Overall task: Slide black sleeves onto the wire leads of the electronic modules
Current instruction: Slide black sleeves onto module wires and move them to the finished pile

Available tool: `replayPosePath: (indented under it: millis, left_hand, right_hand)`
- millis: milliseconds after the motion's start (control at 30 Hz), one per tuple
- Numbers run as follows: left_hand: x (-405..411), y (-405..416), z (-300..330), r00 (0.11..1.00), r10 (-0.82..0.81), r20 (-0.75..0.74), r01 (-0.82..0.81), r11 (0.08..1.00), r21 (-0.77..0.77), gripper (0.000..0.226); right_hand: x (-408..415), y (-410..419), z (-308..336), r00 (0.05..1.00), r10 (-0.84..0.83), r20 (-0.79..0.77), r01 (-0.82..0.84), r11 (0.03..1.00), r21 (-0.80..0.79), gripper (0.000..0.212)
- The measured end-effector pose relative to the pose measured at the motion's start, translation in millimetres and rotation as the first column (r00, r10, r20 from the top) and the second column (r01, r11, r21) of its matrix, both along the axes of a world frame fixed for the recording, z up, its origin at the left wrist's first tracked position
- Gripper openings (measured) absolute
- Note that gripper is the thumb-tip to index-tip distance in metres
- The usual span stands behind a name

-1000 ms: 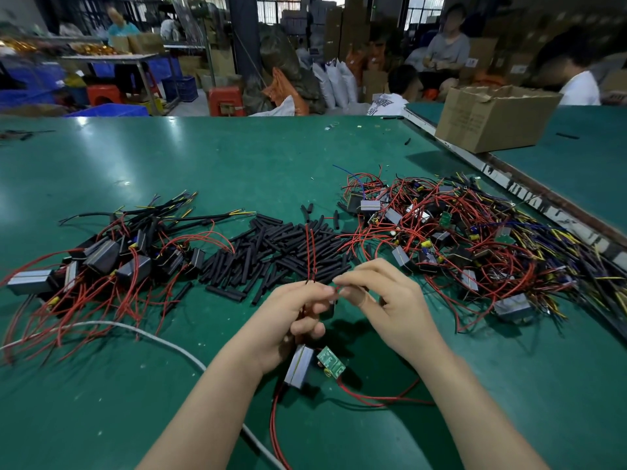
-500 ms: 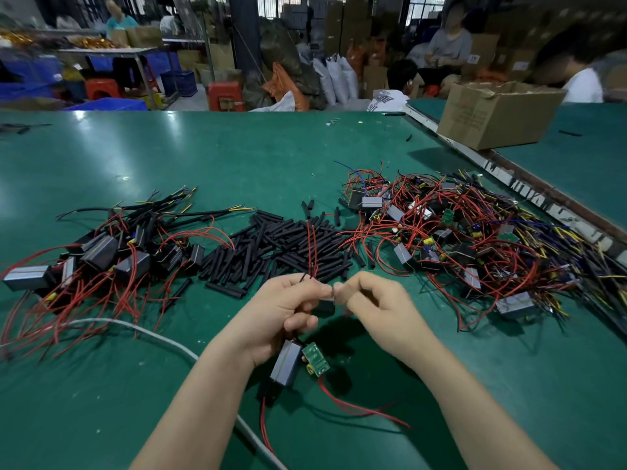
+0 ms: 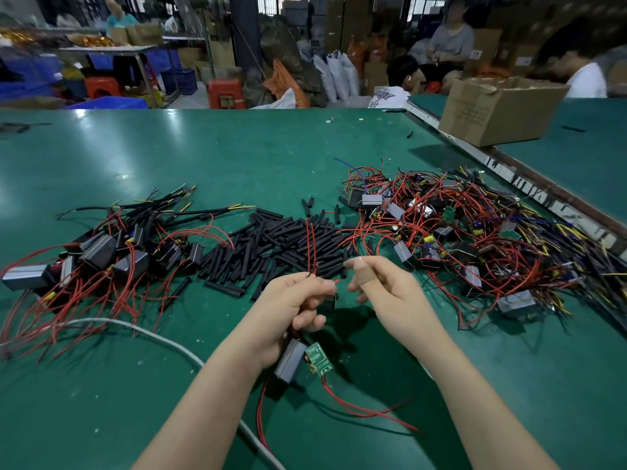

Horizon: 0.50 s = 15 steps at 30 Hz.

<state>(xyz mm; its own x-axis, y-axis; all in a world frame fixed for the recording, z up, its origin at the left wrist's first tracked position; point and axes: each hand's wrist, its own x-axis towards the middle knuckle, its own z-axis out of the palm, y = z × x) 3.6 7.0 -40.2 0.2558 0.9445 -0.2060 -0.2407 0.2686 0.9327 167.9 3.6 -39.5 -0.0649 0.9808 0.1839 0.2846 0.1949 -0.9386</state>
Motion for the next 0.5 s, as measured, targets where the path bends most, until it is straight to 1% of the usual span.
replayPosePath:
  millis: [67, 133, 167, 233, 300, 367, 400, 433, 467, 500]
  left_hand:
    - [-1.8, 0.9, 1.4, 0.998, -0.003, 0.058, 0.006, 0.999, -0.047, 0.032]
    - [-3.2, 1.4, 2.4, 0.996, 0.003, 0.090, 0.004, 0.997, -0.074, 0.022]
    - [-3.8, 1.9, 2.1, 0.996, -0.001, 0.095, 0.008, 0.997, -0.079, 0.023]
    - [-4.7, 2.1, 1.3, 0.996, -0.018, 0.086, 0.026, 0.996, -0.086, 0.030]
    - [-3.8, 1.7, -0.1, 0.996, -0.036, 0.079, 0.044, 0.995, -0.092, 0.031]
    - [-1.6, 2.1, -2.0, 0.998, -0.031, 0.061, 0.036, 0.997, -0.073, 0.027]
    - [-0.1, 2.2, -2.7, 0.999, -0.023, 0.035, 0.024, 0.999, -0.036, 0.023]
    - [1.1, 2.3, -3.9, 1.000, -0.009, -0.024, 0.010, 0.999, 0.032, 0.021]
    - [1.9, 2.0, -5.3, 0.992, 0.013, -0.127, 0.004, 0.992, 0.129, 0.020]
    - [2.3, 1.1, -6.8, 0.966, 0.047, -0.254, 0.015, 0.971, 0.238, 0.019]
  right_hand:
    - [3.0, -0.3, -2.3, 0.997, 0.005, 0.078, -0.012, 0.997, 0.081, 0.035]
    - [3.0, -0.7, -3.4, 0.993, 0.041, 0.115, -0.055, 0.991, 0.120, 0.027]
    - [2.2, -0.9, -3.9, 0.990, 0.057, 0.128, -0.074, 0.989, 0.131, 0.024]
    - [0.2, -0.8, -4.9, 0.991, 0.072, 0.113, -0.087, 0.987, 0.132, 0.022]
    - [-1.0, -0.6, -3.6, 0.995, 0.075, 0.070, -0.082, 0.991, 0.107, 0.020]
    - [-2.1, -0.3, -2.3, 0.996, 0.083, 0.030, -0.084, 0.996, 0.033, 0.022]
    - [-3.0, 0.4, -1.8, 0.997, 0.076, -0.005, -0.076, 0.997, -0.035, 0.025]
    - [-3.7, 1.2, -0.7, 0.997, 0.060, -0.046, -0.065, 0.990, -0.128, 0.029]
    - [-3.7, 1.5, 0.5, 0.995, 0.042, -0.092, -0.063, 0.968, -0.243, 0.031]
    - [-2.7, 1.8, 2.1, 0.988, 0.021, -0.154, -0.077, 0.926, -0.369, 0.031]
